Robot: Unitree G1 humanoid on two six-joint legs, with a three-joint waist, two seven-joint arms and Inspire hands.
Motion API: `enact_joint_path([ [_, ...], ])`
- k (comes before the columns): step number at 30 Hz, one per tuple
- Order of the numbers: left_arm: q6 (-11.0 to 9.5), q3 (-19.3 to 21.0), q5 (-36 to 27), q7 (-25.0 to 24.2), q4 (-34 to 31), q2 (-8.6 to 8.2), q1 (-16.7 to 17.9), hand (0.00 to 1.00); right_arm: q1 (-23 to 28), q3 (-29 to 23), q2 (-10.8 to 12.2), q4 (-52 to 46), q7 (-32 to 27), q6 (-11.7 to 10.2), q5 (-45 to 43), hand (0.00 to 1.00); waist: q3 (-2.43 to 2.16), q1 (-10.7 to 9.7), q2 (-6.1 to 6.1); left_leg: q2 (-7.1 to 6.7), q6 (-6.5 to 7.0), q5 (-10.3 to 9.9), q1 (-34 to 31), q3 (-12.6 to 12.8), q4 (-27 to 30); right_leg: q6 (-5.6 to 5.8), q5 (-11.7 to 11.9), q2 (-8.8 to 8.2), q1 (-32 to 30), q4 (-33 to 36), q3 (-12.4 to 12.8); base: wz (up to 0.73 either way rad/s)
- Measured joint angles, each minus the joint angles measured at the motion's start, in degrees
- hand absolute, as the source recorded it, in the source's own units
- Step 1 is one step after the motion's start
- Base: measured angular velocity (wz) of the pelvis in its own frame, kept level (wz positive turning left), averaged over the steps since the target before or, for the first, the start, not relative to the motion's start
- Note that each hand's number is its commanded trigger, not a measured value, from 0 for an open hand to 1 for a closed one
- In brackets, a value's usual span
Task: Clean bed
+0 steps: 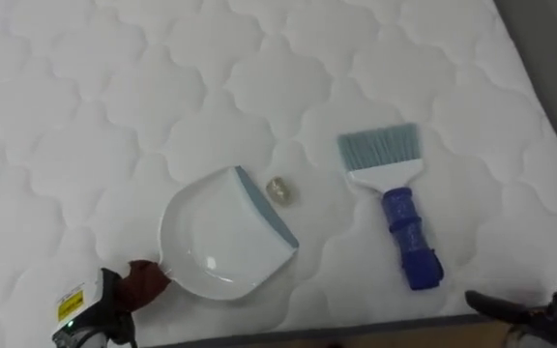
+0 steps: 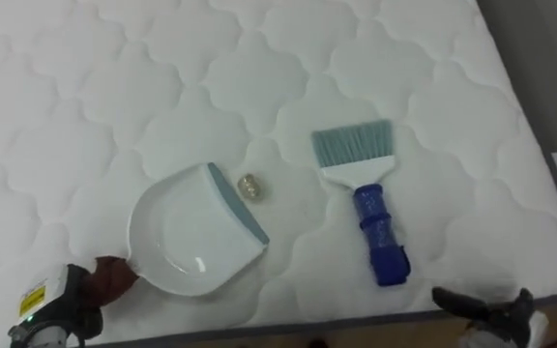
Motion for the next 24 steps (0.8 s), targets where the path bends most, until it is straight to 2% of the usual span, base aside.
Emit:
enact_joint_path([
  [4,0.1,-0.4,-2.5,-0.3,0.1,-0.02,0.4,1.0,-0.3,2.6,-0.6,-2.2,-4.1,-0.8,-6.0,0.0,-0.02,1.4,-0.64,0.02,0.01,0.0,-0.4,0.2,0.3,-0.08,-0.2,-0.1,-0.7,0.8,0.3,0.01],
  [11,2.2,-0.6,-6.3,-0.5,0.9,-0.01,-0.8,1.0,-3.2,5.2,-0.6,-3.4,-9.5,-0.9,-12.8,0.0,-0.03,2.3,-0.64,0.03,0.2,-0.1,-2.9,-0.2,1.6,-0.08,-0.2,-0.34,-2.1,1.0,-0.7,0.08],
  [16,3.1,-1.7,-10.7,-4.3,2.3,-0.01,-2.5,1.0,-4.1,7.5,-0.6,-3.9,-9.8,-0.9,-14.8,0.0,0.02,3.4,-0.55,0.07,0.14,-0.2,-3.2,-0.8,1.7,-0.09,-0.2,-0.27,-2.1,0.9,-1.0,0.04],
  [18,3.3,-1.7,-13.0,-6.6,2.3,-0.01,-3.2,1.0,-4.6,8.7,-0.5,-3.9,-9.7,-0.9,-14.8,0.0,0.25,3.6,-0.14,0.31,0.09,-0.7,-4.5,-1.2,2.9,-0.18,-0.1,-0.13,-2.7,1.0,-1.2,0.06],
  [20,3.3,-1.8,-13.8,-7.7,2.2,-0.01,-4.1,1.0,-4.7,9.3,-0.5,-3.9,-9.7,-0.8,-14.8,0.0,0.35,4.4,0.09,0.6,0.06,-1.1,-6.0,-1.3,4.2,-0.31,0.0,0.05,-3.9,1.3,-1.5,-0.02],
  [24,3.2,-1.9,-15.1,-9.3,2.1,0.0,-5.1,1.0,-5.1,10.8,-0.5,-3.9,-9.8,-0.4,-14.8,0.0,0.57,4.9,0.57,0.68,0.04,-1.1,-7.7,-1.5,4.9,-0.35,0.0,0.02,-5.3,2.0,-1.8,0.02],
])
